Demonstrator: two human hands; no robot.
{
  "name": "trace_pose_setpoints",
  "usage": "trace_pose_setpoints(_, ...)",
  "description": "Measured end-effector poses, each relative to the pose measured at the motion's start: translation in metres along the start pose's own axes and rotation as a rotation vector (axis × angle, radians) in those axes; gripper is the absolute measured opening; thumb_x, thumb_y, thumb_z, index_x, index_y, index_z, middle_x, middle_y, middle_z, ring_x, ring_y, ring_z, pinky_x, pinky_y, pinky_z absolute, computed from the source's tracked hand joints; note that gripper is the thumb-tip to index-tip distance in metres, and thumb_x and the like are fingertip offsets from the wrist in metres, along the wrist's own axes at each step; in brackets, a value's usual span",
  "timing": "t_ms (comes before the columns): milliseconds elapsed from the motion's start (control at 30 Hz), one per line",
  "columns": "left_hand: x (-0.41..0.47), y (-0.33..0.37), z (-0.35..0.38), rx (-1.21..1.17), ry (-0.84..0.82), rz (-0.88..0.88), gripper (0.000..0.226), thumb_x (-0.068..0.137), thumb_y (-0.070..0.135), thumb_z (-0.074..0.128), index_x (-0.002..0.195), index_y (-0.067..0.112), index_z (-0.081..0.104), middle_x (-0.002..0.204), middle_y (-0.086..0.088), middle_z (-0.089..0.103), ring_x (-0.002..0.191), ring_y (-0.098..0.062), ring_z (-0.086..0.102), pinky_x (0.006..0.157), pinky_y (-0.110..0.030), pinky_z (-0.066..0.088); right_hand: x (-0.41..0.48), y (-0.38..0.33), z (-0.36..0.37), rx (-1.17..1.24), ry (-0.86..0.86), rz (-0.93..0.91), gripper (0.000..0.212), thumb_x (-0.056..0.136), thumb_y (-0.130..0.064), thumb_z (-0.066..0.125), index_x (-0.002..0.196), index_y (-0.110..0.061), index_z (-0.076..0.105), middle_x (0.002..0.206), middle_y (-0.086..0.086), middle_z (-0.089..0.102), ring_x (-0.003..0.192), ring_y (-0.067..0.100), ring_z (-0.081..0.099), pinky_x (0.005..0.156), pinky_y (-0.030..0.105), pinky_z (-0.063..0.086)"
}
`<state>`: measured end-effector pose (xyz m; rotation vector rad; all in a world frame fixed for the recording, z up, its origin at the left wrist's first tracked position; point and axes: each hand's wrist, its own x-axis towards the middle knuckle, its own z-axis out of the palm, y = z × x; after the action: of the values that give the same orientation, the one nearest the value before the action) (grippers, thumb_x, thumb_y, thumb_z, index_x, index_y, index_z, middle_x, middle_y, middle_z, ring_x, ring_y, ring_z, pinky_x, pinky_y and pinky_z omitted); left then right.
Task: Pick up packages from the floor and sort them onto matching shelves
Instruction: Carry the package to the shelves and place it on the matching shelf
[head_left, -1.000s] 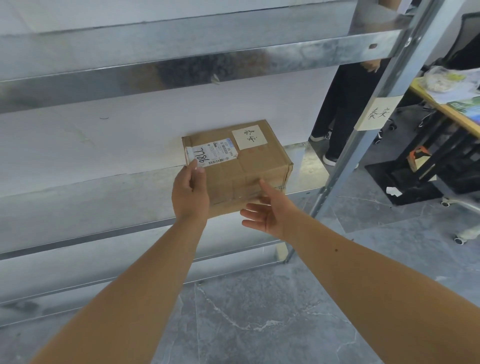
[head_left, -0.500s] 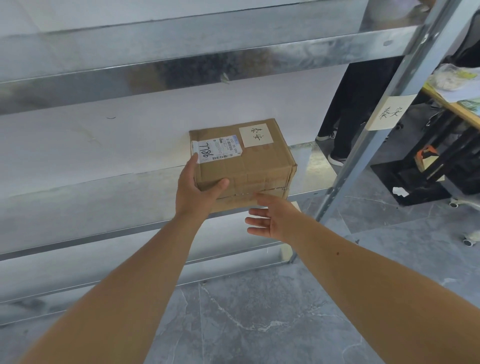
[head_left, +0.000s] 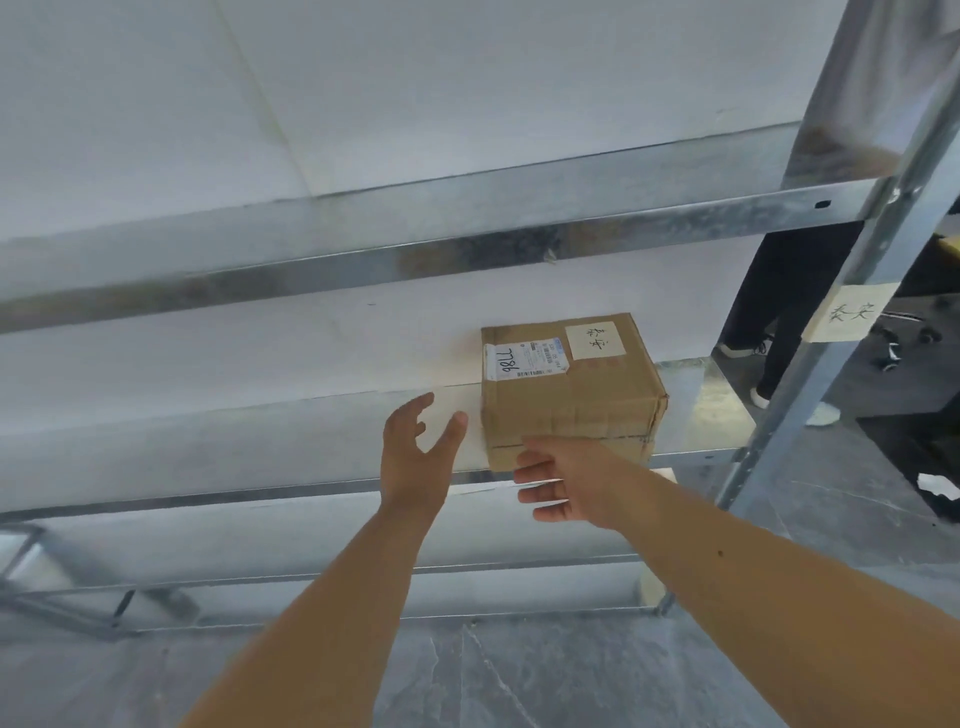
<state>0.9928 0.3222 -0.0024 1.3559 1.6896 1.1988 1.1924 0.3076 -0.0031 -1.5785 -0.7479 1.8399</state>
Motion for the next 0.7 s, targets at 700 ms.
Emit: trace_pose_setpoints(700, -0.056, 0.052, -0.321, -0.079, 0.455, -0.026, 0.05, 0.103, 0.045, 0.065, 0.151, 0.043, 0.051, 0.15, 0.017, 0.05, 0.143, -0.011, 0.048, 0.12, -0.043, 0.041, -0.098, -0.086, 0.316, -0.127, -0.483, -0.21, 0.039, 0.105, -0.041, 0.068, 0.126, -0.009, 0.07, 0.116, 0.014, 0.076, 0.095, 0.033, 0.076, 0.086, 0.045, 0.064)
